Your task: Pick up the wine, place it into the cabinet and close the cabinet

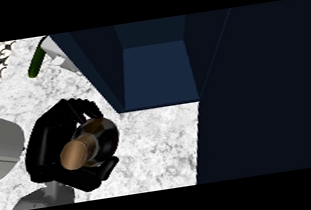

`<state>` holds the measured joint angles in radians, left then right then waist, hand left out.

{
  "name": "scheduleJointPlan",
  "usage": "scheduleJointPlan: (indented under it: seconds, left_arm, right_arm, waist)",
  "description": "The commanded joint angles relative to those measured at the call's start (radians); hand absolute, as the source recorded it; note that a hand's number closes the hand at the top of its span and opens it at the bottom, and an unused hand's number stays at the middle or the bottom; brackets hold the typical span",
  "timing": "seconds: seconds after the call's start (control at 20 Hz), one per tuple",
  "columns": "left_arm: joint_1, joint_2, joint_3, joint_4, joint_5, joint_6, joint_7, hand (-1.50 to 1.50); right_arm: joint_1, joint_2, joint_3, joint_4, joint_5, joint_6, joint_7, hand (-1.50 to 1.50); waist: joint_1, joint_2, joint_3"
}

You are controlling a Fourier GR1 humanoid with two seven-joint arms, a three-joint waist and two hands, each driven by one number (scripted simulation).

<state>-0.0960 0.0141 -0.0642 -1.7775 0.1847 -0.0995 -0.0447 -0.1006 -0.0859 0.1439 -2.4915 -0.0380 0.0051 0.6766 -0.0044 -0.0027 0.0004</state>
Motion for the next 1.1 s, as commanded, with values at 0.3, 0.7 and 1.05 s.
scheduleJointPlan:
  seconds: [0.3, 0.7, 1.05]
  left_arm:
    - [-0.198, -0.014, -0.26, -0.033, 0.0, 0.339, 0.126, 1.5]
    - [-0.327, -0.014, -0.388, 0.063, -0.049, 0.564, 0.118, 1.5]
    - [-0.461, -0.014, -0.33, 0.178, -0.015, 0.611, 0.148, 1.5]
  right_arm:
    - [0.012, 0.018, 0.004, -0.064, -0.03, 0.0, 0.014, -1.5]
    - [0.065, 0.002, -0.07, -0.04, -0.127, 0.062, -0.056, -1.5]
    - [0.023, 0.001, -0.058, -0.078, -0.076, 0.039, 0.018, -1.5]
  waist:
    - [-0.005, 0.002, 0.0]
    - [-0.005, 0.002, 0.0]
    - [-0.004, 0.003, 0.0]
